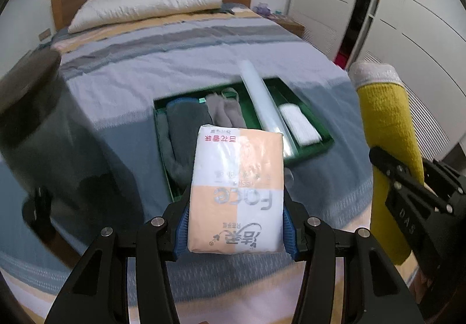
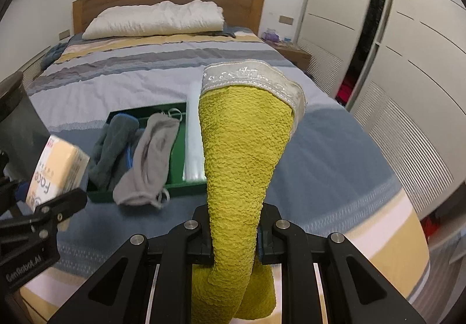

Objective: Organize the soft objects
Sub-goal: 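Carry the tissue pack and yellow towel over the green tray, then lower the tissue pack and yellow towel into the green tray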

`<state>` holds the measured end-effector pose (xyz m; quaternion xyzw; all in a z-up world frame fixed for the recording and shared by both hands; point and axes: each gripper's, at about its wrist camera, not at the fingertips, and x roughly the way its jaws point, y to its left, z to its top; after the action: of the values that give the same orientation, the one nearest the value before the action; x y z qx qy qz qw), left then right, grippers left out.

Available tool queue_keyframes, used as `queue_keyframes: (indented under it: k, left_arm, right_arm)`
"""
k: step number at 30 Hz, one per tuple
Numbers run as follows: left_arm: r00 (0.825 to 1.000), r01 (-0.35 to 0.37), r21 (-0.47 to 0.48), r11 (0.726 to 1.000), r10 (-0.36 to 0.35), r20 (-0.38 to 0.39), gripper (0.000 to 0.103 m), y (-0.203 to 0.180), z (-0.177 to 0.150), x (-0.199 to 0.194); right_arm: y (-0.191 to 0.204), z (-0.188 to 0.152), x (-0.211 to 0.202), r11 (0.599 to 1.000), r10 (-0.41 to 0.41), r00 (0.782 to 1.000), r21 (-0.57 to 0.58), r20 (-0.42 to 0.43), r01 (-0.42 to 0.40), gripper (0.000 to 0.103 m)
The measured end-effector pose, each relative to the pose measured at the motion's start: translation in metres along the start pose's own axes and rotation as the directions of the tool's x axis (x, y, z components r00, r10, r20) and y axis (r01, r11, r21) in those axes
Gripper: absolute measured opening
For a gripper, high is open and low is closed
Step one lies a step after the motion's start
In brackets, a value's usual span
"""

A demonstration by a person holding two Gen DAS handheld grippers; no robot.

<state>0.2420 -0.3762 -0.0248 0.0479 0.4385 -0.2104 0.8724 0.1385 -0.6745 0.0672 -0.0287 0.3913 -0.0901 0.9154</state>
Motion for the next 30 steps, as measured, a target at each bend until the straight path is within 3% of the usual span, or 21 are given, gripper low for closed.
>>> queue_keyframes:
  k: [15, 22, 30]
  left_arm:
    - [0.996, -0.071, -0.090, 0.993, 0.075, 0.045, 0.046, 0.007, 0.074, 0.056]
    - [0.991, -0.128, -0.087, 0.988, 0.131, 0.030, 0.046, 0.013, 0.076, 0.083]
    - [0.984, -0.177, -0.094, 0.980, 0.178, 0.009, 0.046, 0.019, 0.067, 0.107]
  right_arm:
    - [0.018, 0.075, 0.094, 0.997, 0.001, 1.000, -0.080, 0.012, 0.000, 0.017]
    - [0.030, 0.094, 0.139, 0.993, 0.017, 1.000, -0.114, 0.001, -0.016, 0.018]
    - [0.034, 0.092, 0.176, 0.986, 0.025, 0.999, -0.161, -0.044, -0.032, 0.018]
